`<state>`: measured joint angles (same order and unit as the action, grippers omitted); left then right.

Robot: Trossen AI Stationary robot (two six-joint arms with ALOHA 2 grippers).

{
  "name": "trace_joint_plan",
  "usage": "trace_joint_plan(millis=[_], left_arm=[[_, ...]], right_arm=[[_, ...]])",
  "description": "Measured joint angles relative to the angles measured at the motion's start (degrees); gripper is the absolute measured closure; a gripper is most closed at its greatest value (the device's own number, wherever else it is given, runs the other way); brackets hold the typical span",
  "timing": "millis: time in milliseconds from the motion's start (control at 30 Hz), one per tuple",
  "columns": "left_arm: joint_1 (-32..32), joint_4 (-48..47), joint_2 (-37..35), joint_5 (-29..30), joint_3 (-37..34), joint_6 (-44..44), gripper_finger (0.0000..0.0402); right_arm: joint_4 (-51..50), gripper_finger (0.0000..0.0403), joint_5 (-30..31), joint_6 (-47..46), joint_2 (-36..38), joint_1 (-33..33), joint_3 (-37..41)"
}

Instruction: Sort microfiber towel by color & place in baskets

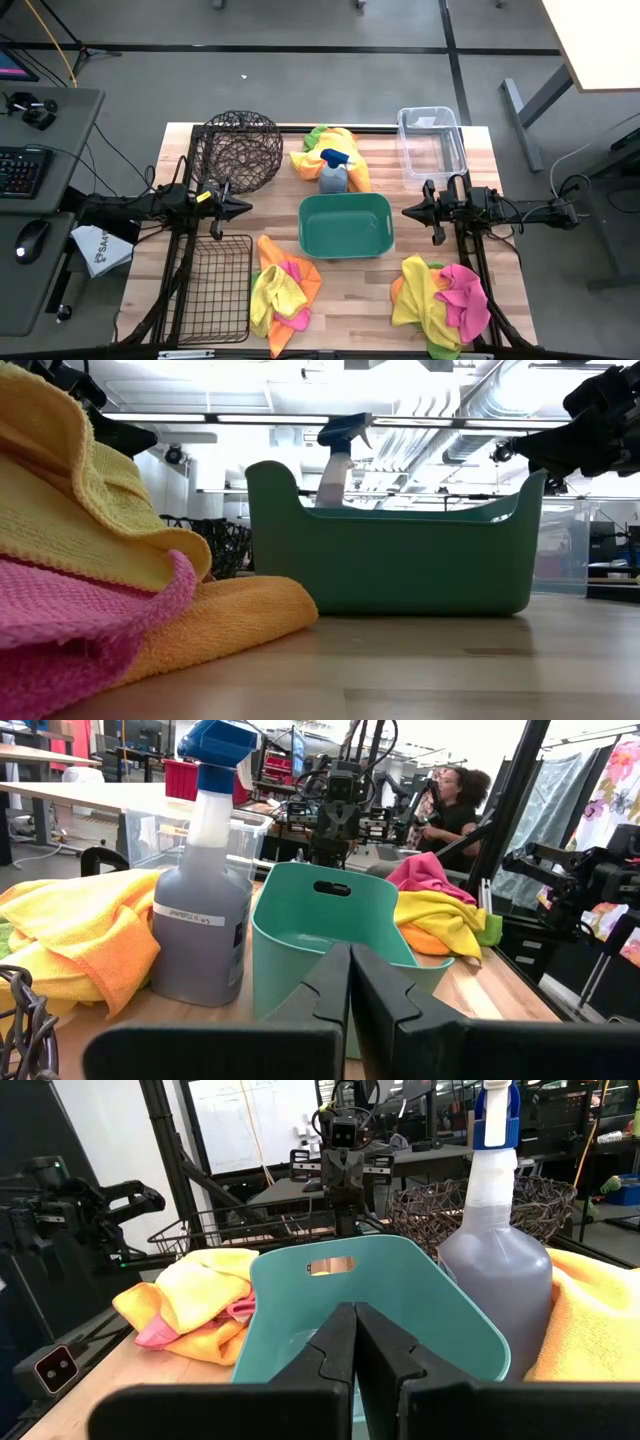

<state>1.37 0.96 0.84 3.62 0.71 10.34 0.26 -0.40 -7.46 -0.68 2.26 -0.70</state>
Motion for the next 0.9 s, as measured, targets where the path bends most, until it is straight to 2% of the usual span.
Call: trace_joint_plan(millis=[400, 500, 567, 667, 733, 800, 833, 867, 900], left_arm=[[0.0, 0.0, 0.0, 0.0, 0.0, 0.0, 0.0401], [0.0, 0.0, 0.0, 0.0, 0.0, 0.0, 0.0401], [0.0, 0.0, 0.0, 0.0, 0.0, 0.0, 0.0401], [0.0, 0.0, 0.0, 0.0, 0.0, 0.0, 0.0401], [0.0, 0.0, 0.0, 0.0, 0.0, 0.0, 0.0401], [0.0, 0.0, 0.0, 0.0, 0.0, 0.0, 0.0401], [0.0, 0.0, 0.0, 0.0, 0.0, 0.0, 0.0401], [0.0, 0.0, 0.0, 0.0, 0.0, 0.0, 0.0401], [0.0, 0.0, 0.0, 0.0, 0.0, 0.0, 0.0401]], right_arm=[[0.0, 0.0402, 0.0, 0.0, 0.0, 0.0, 0.0], [1.0, 0.0402, 2.4, 1.3, 0.0, -0.2, 0.0], [6.2, 0.0402, 3.2, -4.5, -0.2, -0.4, 0.1], [21.5, 0.0402, 4.7, -24.4, -0.6, -0.4, 0.1], [29.9, 0.0402, 10.9, -33.3, -1.0, -0.3, 0.0], [36.1, 0.0402, 19.6, -37.4, -1.9, -0.4, 0.0], [40.4, 0.0402, 20.5, -39.2, -2.8, -0.4, 0.0], [43.2, 0.0402, 18.9, -40.4, -4.1, -0.3, -0.5], [44.4, 0.0402, 14.8, -41.4, -5.7, -0.3, -1.8]])
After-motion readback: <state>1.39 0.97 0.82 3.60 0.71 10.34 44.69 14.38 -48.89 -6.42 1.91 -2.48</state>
